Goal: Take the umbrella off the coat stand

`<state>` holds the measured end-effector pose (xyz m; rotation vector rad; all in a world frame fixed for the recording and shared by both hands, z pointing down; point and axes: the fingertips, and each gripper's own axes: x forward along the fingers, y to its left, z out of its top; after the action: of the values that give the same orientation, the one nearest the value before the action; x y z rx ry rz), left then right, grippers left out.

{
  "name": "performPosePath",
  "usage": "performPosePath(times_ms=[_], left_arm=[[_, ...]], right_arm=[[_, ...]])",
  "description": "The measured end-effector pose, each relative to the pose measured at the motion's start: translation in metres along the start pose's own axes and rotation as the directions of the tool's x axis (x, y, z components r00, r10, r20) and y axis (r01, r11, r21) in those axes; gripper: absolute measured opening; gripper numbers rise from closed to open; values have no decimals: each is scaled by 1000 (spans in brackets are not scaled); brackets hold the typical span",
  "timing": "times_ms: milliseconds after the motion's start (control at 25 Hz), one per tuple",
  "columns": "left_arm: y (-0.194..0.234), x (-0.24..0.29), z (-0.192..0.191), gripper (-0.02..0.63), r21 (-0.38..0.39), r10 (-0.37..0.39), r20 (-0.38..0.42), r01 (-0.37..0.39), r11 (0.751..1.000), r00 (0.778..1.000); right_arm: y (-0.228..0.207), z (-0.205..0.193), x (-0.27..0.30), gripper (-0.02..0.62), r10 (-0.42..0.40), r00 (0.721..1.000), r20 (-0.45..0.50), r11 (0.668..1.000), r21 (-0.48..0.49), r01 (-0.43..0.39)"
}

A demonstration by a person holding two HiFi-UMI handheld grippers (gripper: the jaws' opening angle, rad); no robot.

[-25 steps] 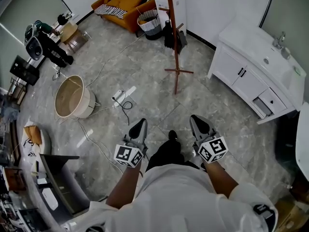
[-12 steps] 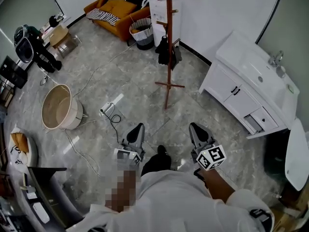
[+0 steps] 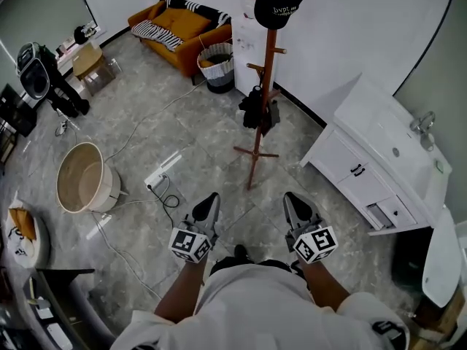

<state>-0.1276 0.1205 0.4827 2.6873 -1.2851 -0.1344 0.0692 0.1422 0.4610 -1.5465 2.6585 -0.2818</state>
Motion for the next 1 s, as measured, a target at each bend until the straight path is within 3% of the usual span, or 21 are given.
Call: performPosePath(times_ms=[480,800,1000], left_arm=[[57,80,4,15,-14,-65,6,65,998,998],[94,162,11,15,-16,-63,2,64,998,998],[104,228,30,15,-5,-27,14,27,1000,1000]], right_arm=[[-54,10,75,18,-49,999,3,999,-3,49],[-125,19,135,18,-64,998,5,998,29,64],[-182,44,170,18,-8,1000,-16,1000,8,8]])
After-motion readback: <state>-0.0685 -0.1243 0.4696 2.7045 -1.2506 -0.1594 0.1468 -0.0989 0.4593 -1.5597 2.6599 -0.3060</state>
